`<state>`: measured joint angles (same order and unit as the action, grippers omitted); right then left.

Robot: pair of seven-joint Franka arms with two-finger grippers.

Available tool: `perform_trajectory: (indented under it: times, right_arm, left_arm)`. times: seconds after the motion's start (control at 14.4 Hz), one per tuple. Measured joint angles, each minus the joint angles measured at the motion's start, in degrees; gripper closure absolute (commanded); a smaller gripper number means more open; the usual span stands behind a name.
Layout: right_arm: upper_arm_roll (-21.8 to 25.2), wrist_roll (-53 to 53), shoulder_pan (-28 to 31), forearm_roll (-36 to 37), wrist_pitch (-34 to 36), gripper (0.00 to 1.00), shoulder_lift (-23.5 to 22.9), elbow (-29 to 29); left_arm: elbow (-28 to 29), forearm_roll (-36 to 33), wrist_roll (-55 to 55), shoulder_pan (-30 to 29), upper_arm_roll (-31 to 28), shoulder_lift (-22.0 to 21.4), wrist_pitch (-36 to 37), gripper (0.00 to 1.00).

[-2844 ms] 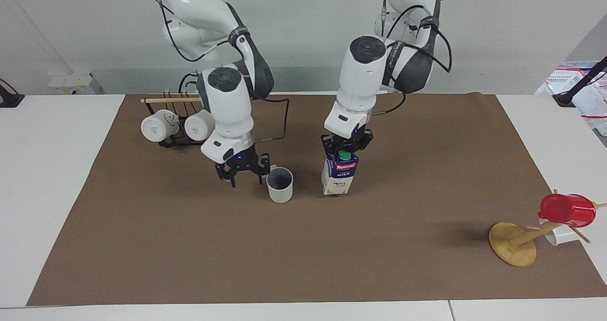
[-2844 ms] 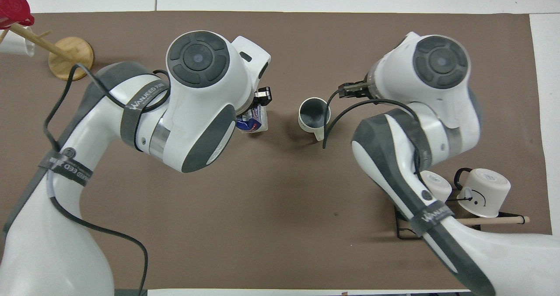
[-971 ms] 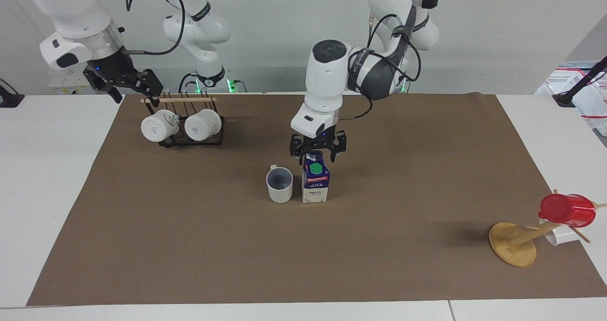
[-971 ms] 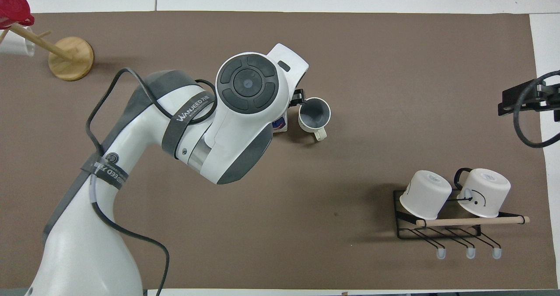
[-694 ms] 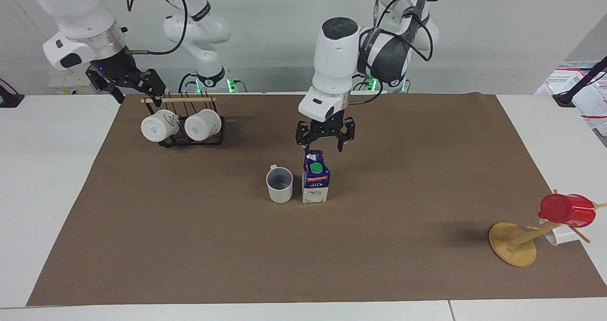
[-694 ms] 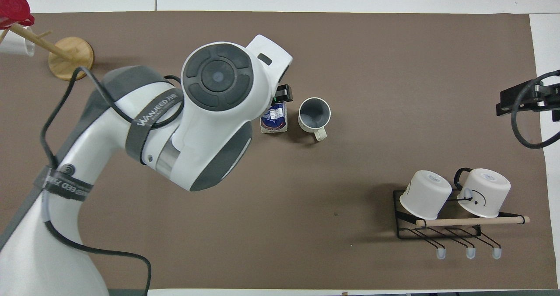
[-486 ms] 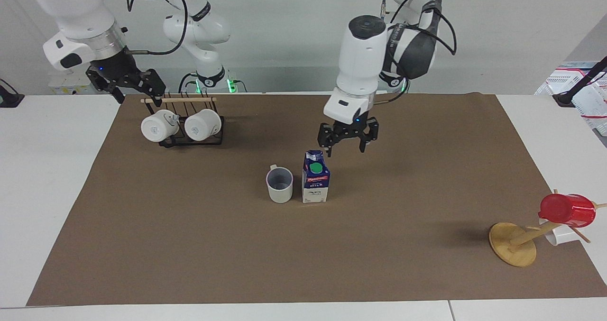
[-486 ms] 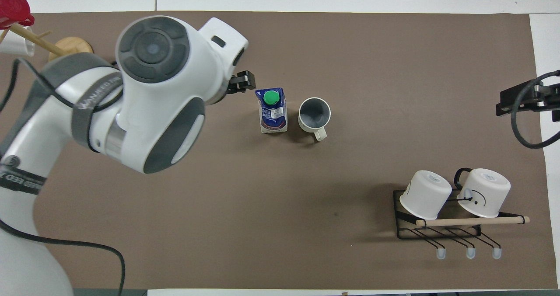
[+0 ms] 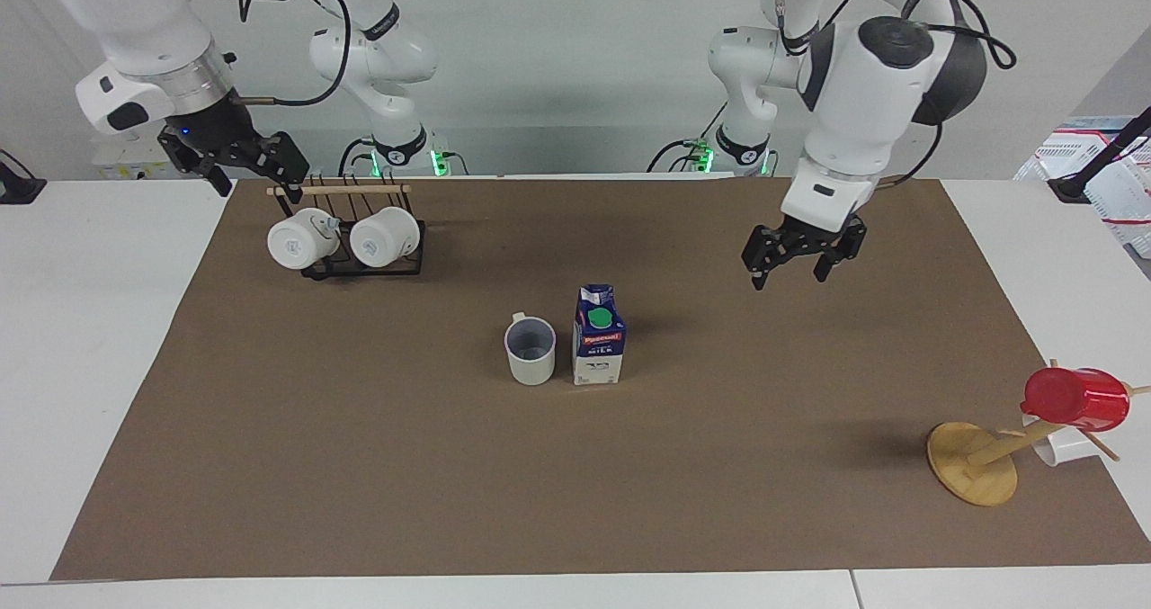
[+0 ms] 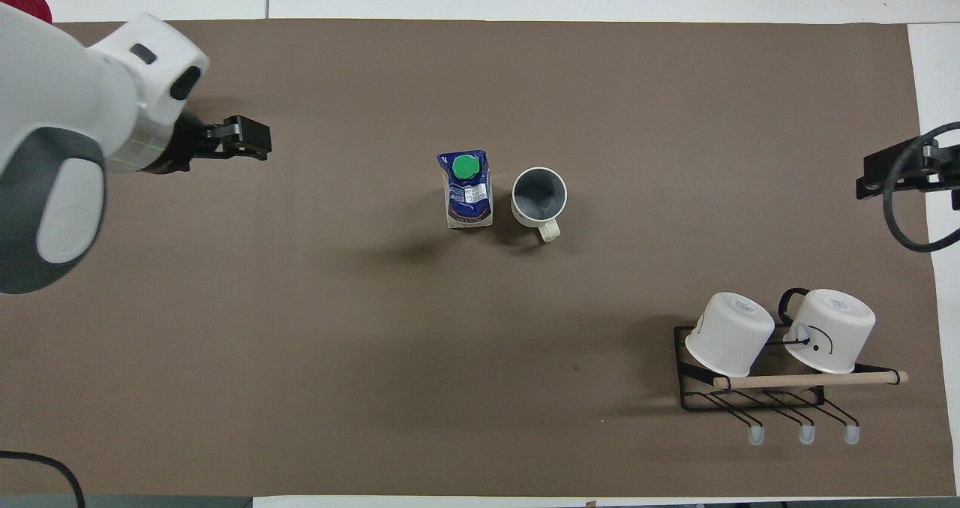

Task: Place cup and milk on table

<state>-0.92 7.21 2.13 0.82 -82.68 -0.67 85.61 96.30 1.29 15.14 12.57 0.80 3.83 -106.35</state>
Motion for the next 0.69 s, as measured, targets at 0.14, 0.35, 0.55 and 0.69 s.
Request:
perform_trajectory:
  times: [0.14,0.35,0.55,0.69]
  right_arm:
    - [0.0,0.0,0.0,0.0,0.0,0.0,0.0,0.0]
    - [0.0,0.0,0.0,0.0,0.0,0.0,0.0,0.0]
    - [0.0,0.0,0.0,0.0,0.0,0.0,0.0,0.0]
    - [0.0,0.0,0.0,0.0,0.0,0.0,0.0,0.0]
  left_arm:
    - [-0.3,0.77,-5.21,-3.98,-0.14,-1.1,2.52,0.0]
    - [-3.8,0.87,-10.93,-7.92,-0.21,-1.94,8.71,0.0]
    - [-7.01,0.88,-13.99,-10.42,-0.24,-2.2,13.31,0.0]
    - [-7.75,0.88,-14.36,-11.17,-0.25,-2.23,15.23,0.0]
